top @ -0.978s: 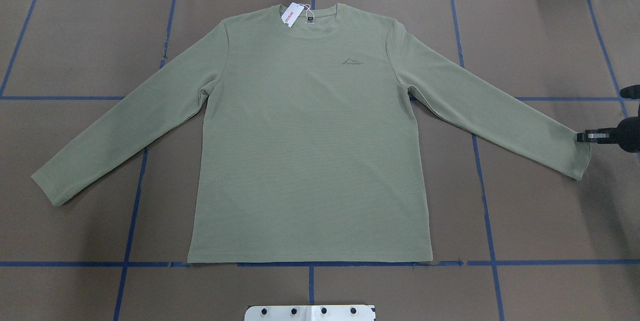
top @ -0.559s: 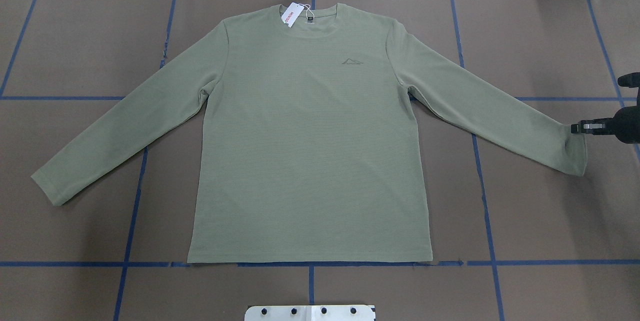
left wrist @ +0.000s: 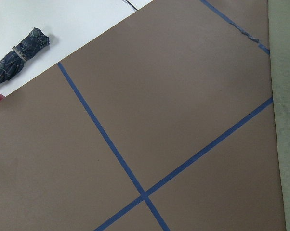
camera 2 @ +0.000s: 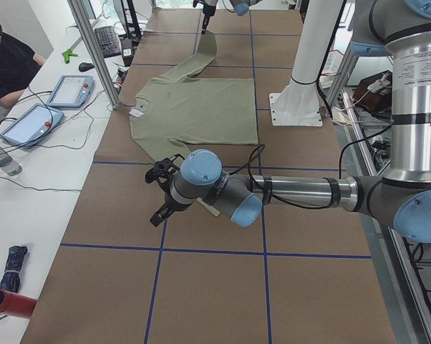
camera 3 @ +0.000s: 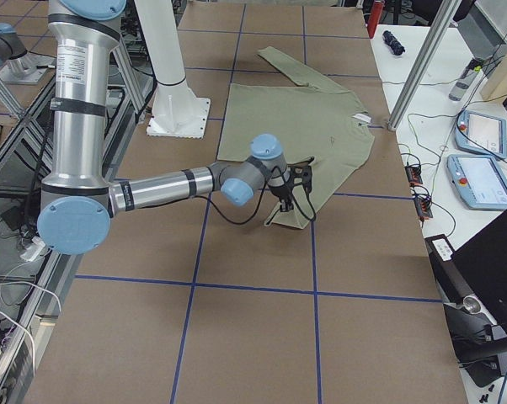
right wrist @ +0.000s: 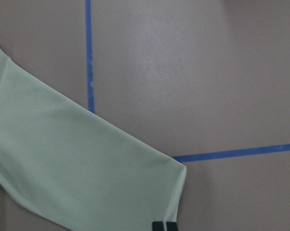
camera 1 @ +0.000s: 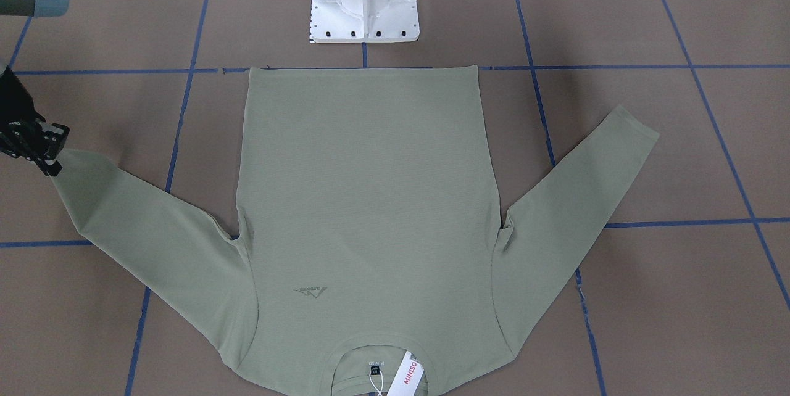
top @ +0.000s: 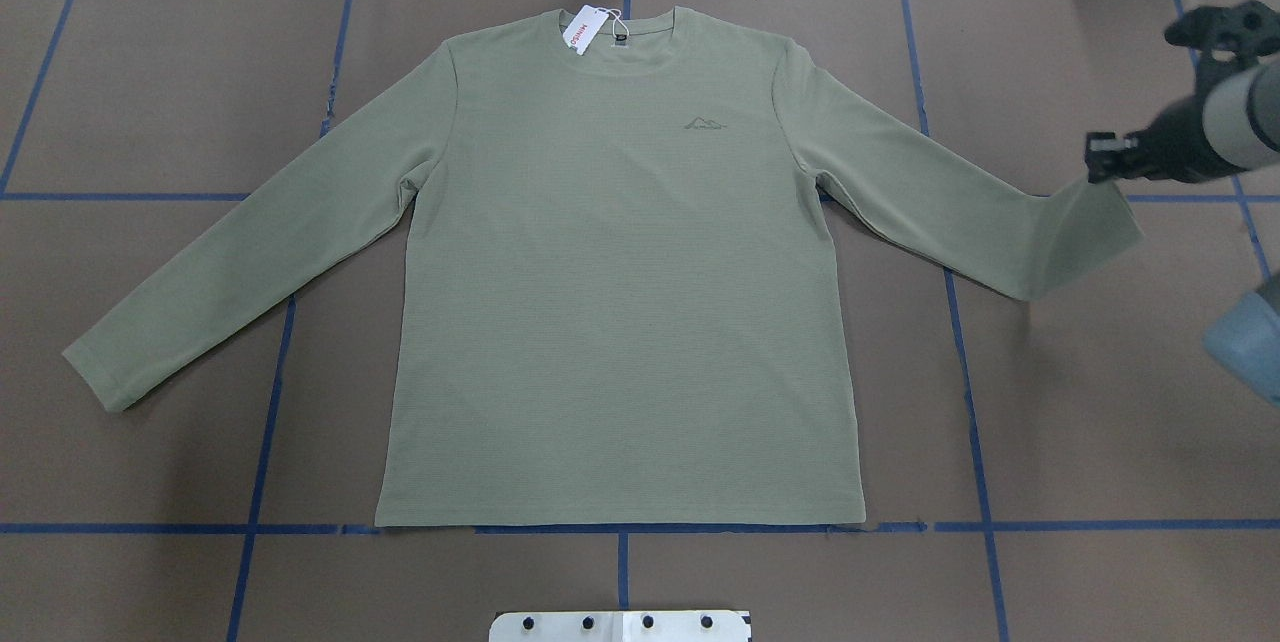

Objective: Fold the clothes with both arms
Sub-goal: 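Lower the right gripper onto the sleeve cuff nearest it and grasp, then carry the grasped sleeve with the right gripper across the shirt body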

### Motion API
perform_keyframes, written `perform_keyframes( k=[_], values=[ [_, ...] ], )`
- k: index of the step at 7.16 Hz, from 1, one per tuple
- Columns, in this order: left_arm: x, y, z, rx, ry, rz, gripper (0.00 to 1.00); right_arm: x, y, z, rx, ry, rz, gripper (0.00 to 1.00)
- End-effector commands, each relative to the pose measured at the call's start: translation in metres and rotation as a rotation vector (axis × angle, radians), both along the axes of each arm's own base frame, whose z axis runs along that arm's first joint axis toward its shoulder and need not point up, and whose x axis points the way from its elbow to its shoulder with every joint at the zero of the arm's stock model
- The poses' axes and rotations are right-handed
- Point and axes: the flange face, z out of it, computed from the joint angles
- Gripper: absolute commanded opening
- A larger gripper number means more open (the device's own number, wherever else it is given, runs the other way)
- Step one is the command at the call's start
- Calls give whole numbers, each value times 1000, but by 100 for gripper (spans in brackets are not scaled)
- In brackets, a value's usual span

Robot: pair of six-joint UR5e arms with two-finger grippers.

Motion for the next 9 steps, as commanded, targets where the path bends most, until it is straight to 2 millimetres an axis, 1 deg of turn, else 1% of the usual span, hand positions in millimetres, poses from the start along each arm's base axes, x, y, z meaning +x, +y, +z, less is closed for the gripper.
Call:
perform_keyframes(
  k=[1, 2, 3, 4, 5, 6, 7, 8, 9],
  values=[
    [0, 1, 2, -4, 0, 0, 100, -78, -44, -158, -105, 75, 153, 0],
    [0, 1, 2, -4, 0, 0, 100, -119, -63, -214, -125, 65, 219, 0],
    [0, 1, 2, -4, 0, 0, 100, -172, -82, -278, -98, 54, 292, 0],
    [0, 1, 2, -5, 0, 0, 100, -229, -99, -348, -61, 61, 402, 0],
    [0, 1, 4, -8, 0, 0, 100, -292, -105, -383, -35, 37, 403, 0],
    [0, 1, 6, -12, 0, 1, 100, -349, -94, -382, 44, 9, 441, 0],
    [0, 1, 9, -17, 0, 2, 100, -404, -71, -365, 123, 23, 471, 0],
    [0, 1, 10, -17, 1, 2, 100, -432, -53, -364, 121, 14, 469, 0],
    [1, 2, 10, -17, 12, 11, 100, -452, -43, -383, 105, 7, 467, 0]
  ],
)
